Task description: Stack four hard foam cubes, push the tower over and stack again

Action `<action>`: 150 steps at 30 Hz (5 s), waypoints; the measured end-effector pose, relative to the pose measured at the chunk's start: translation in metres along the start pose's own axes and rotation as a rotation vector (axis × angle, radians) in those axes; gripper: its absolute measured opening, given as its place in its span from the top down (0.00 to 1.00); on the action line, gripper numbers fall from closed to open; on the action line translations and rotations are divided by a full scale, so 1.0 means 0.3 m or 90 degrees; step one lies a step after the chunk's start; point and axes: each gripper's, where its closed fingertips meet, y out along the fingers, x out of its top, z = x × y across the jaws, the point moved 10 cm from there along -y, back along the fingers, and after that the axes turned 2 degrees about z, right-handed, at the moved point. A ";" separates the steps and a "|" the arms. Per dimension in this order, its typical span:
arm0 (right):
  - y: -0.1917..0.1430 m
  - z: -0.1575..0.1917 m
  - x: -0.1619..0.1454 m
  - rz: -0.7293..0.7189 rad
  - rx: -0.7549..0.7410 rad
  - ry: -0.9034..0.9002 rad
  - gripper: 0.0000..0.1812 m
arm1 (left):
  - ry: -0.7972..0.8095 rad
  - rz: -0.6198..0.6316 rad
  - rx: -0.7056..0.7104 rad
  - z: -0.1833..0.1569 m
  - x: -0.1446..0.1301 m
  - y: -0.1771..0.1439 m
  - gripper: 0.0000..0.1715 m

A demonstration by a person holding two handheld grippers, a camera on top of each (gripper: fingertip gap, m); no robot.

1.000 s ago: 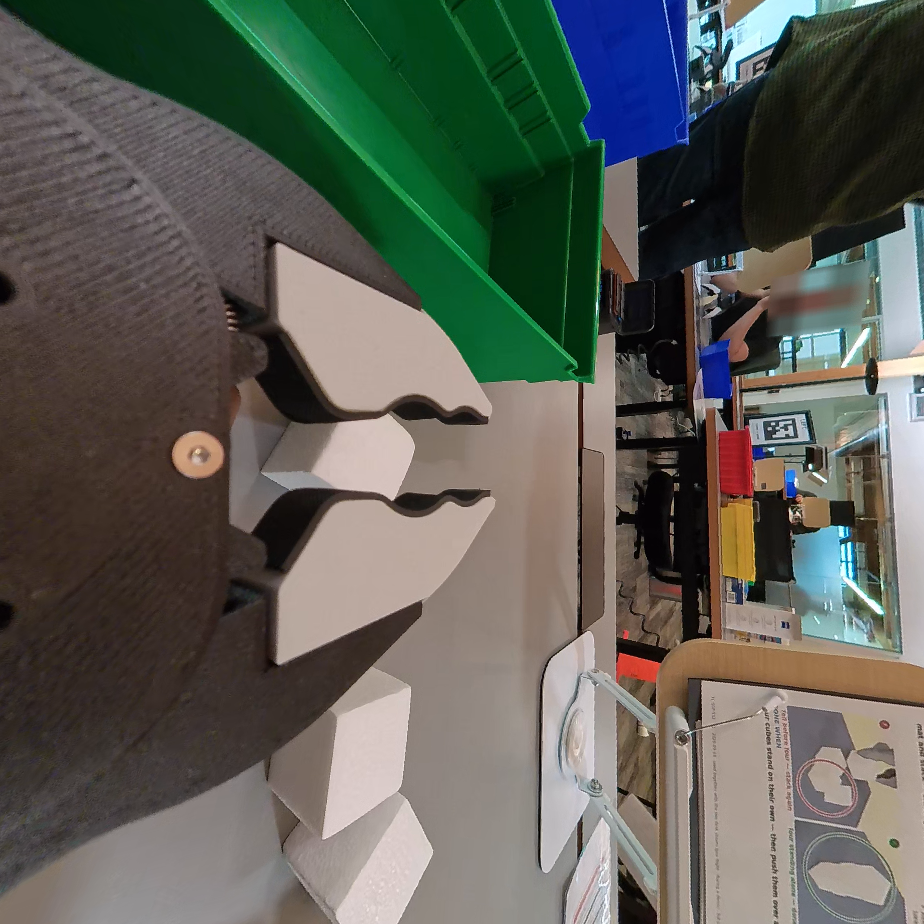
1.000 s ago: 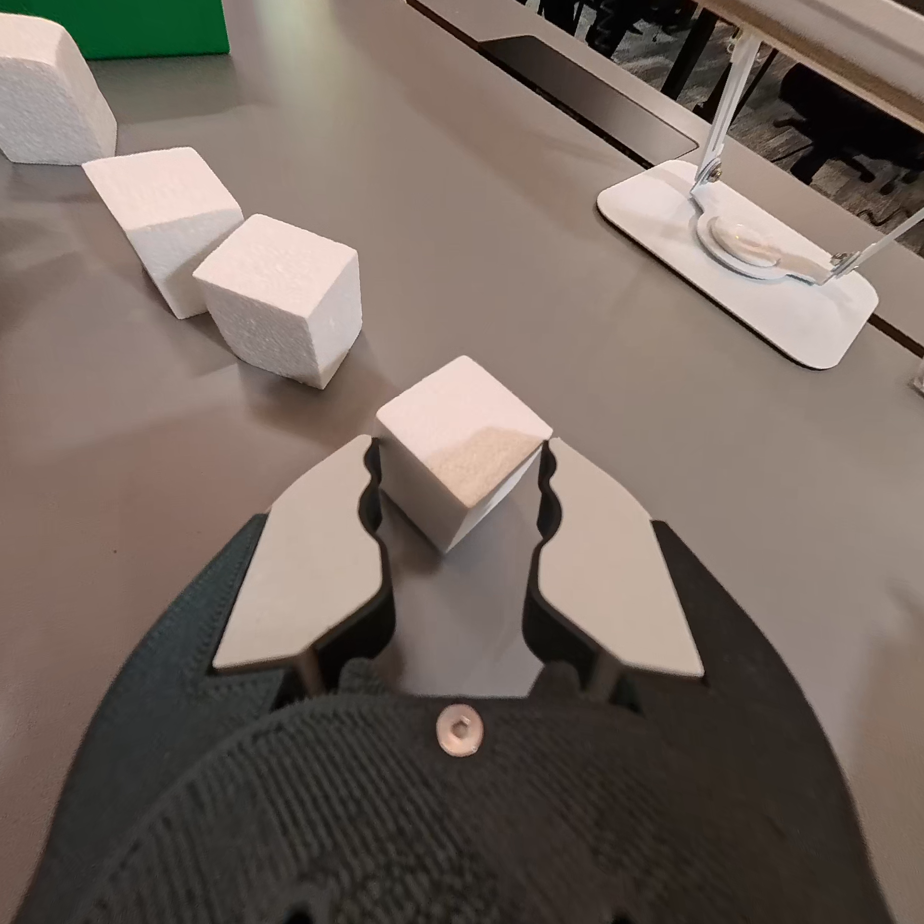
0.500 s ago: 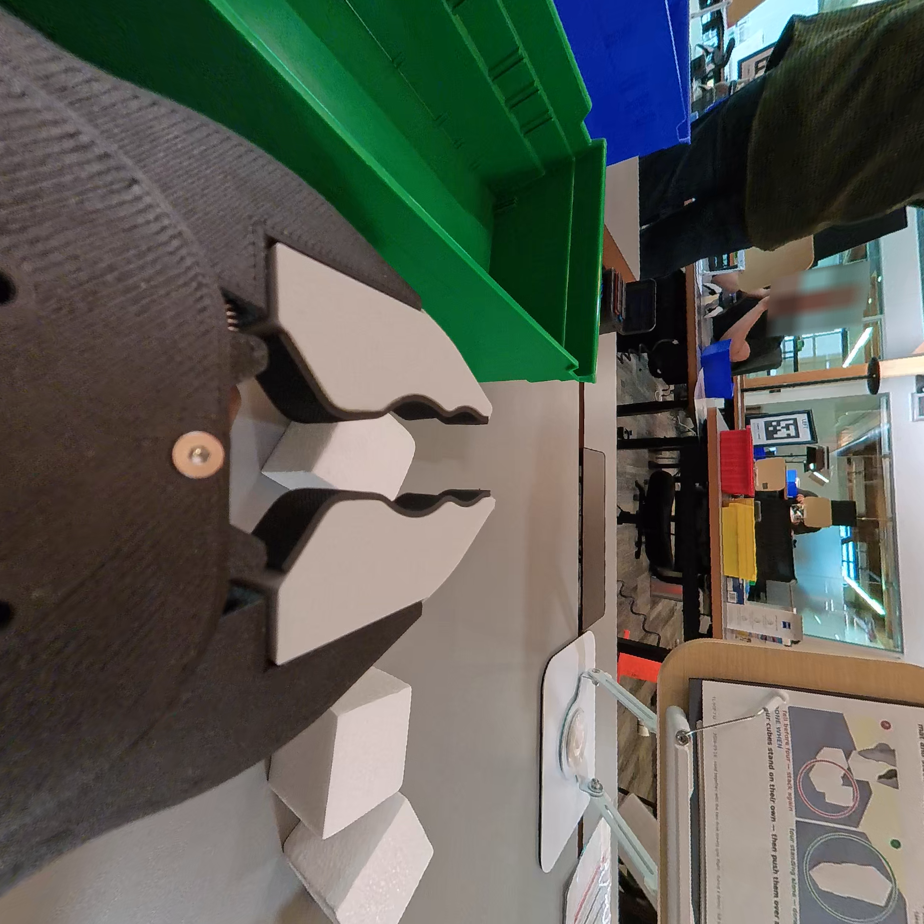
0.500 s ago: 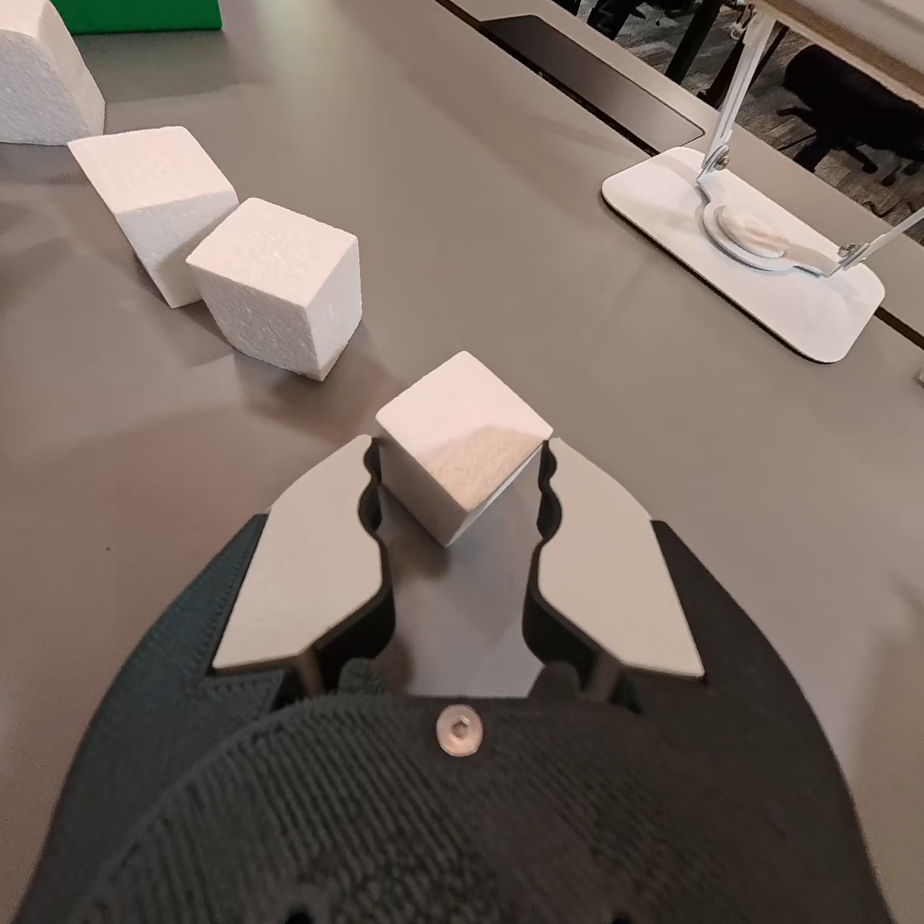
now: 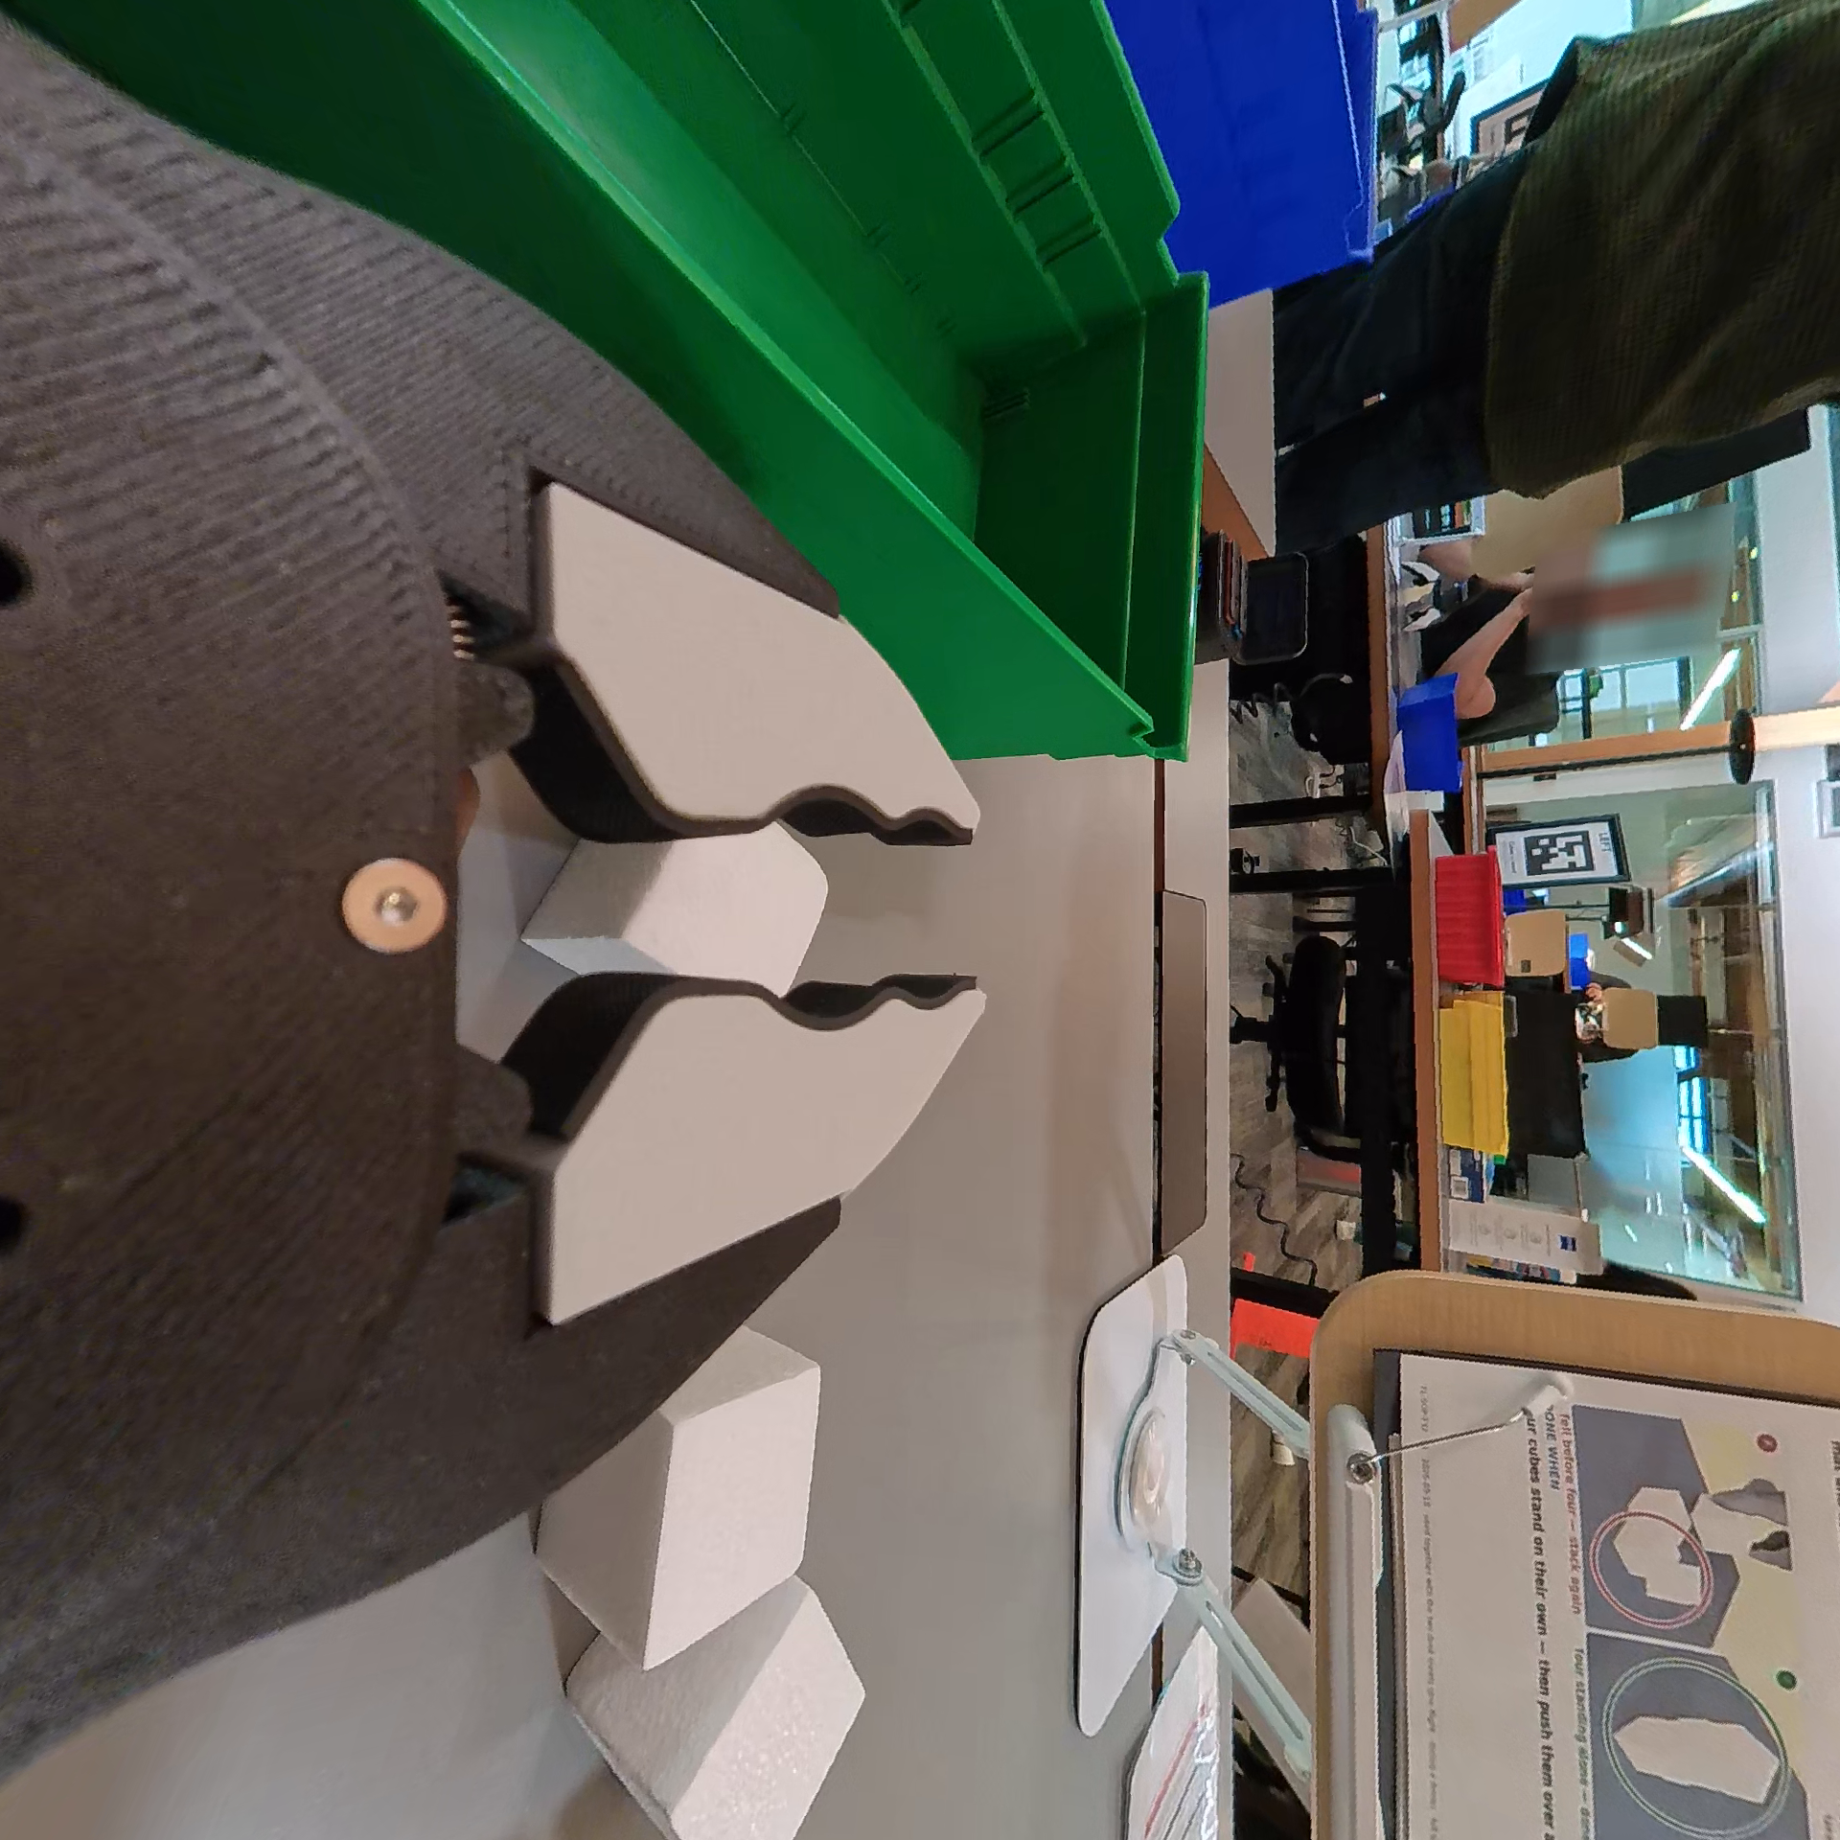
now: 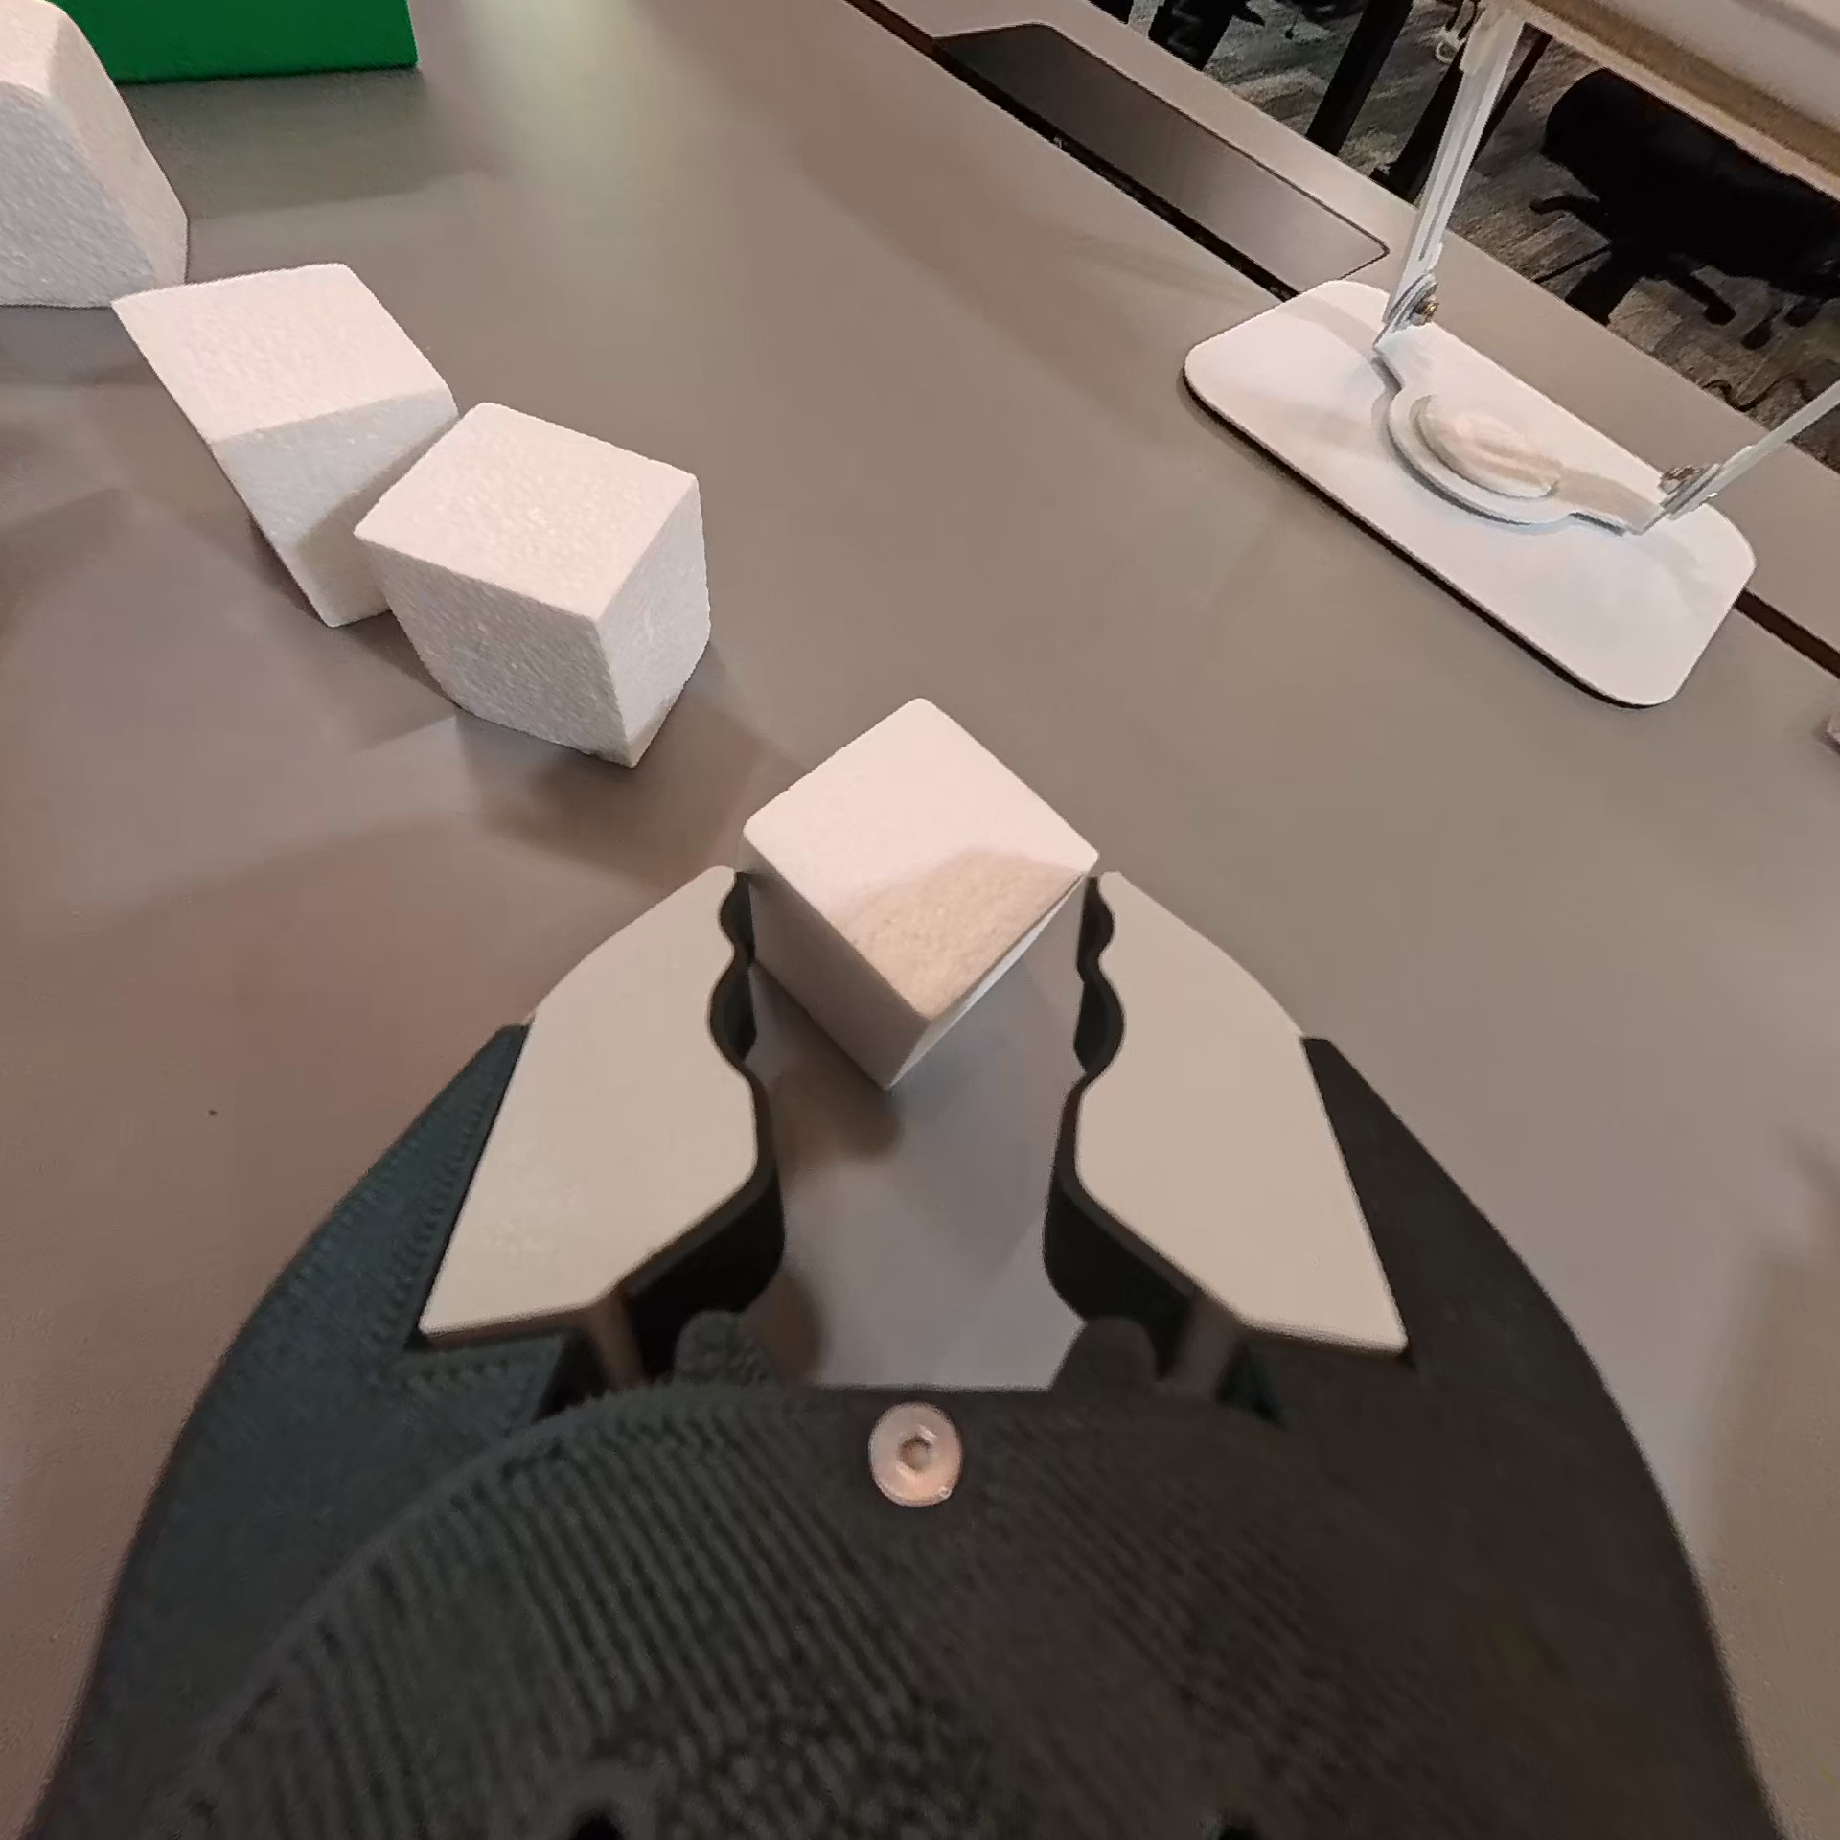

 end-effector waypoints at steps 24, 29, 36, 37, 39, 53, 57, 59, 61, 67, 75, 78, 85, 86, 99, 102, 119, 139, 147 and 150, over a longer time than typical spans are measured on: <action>-0.001 -0.002 0.003 -0.001 0.008 0.009 0.58 | 0.000 0.004 -0.002 -0.002 -0.002 0.002 0.85; -0.002 -0.006 0.002 0.000 0.007 0.005 0.55 | 0.000 0.004 -0.003 -0.001 -0.002 0.002 0.85; -0.012 -0.018 0.006 -0.026 0.035 0.019 0.53 | 0.000 0.006 -0.004 -0.002 -0.003 0.003 0.85; -0.010 -0.018 0.004 -0.028 0.042 0.022 0.53 | 0.000 0.007 -0.004 -0.003 -0.003 0.003 0.85; -0.005 -0.019 0.001 -0.030 0.047 0.021 0.53 | 0.001 0.006 -0.005 -0.004 -0.003 0.003 0.85; 0.012 -0.027 0.004 -0.019 0.050 0.006 0.53 | 0.003 0.010 -0.008 -0.007 -0.005 0.004 0.85; 0.017 -0.024 0.004 -0.011 0.052 0.001 0.53 | 0.003 0.011 -0.009 -0.008 -0.005 0.005 0.85; 0.019 -0.023 0.004 -0.008 0.052 0.000 0.53 | 0.003 0.012 -0.009 -0.008 -0.005 0.005 0.85; 0.020 -0.023 0.004 -0.005 0.052 0.000 0.53 | 0.003 0.012 -0.010 -0.009 -0.006 0.005 0.84; 0.025 -0.022 0.004 0.003 0.052 -0.001 0.53 | 0.003 0.013 -0.011 -0.009 -0.006 0.006 0.84; 0.027 -0.015 0.004 0.006 0.060 -0.013 0.55 | 0.004 0.013 -0.011 -0.010 -0.006 0.006 0.84; 0.022 -0.010 0.002 0.006 0.060 -0.020 0.56 | 0.004 0.014 -0.011 -0.009 -0.006 0.005 0.84; 0.016 -0.002 -0.007 0.022 0.065 -0.025 0.56 | 0.001 0.014 -0.010 -0.006 -0.006 0.006 0.84; 0.016 -0.003 -0.007 0.022 0.064 -0.024 0.56 | 0.001 0.014 -0.010 -0.006 -0.006 0.006 0.84; 0.019 -0.008 -0.007 0.025 0.044 -0.026 0.58 | 0.001 0.014 -0.010 -0.006 -0.007 0.006 0.84; 0.017 -0.012 -0.009 0.024 0.043 -0.025 0.60 | 0.000 0.015 -0.011 -0.007 -0.006 0.006 0.84; 0.011 -0.023 -0.016 0.026 0.045 -0.023 0.68 | 0.000 0.016 -0.011 -0.005 -0.007 0.006 0.84; -0.033 -0.075 -0.008 0.018 0.024 0.016 0.68 | -0.001 0.016 -0.010 -0.004 -0.007 0.007 0.84; -0.018 -0.052 -0.012 0.028 0.030 -0.005 0.68 | 0.001 0.017 -0.011 -0.006 -0.008 0.008 0.84; -0.016 -0.053 -0.016 0.024 0.037 -0.009 0.68 | 0.001 0.017 -0.012 -0.006 -0.008 0.008 0.84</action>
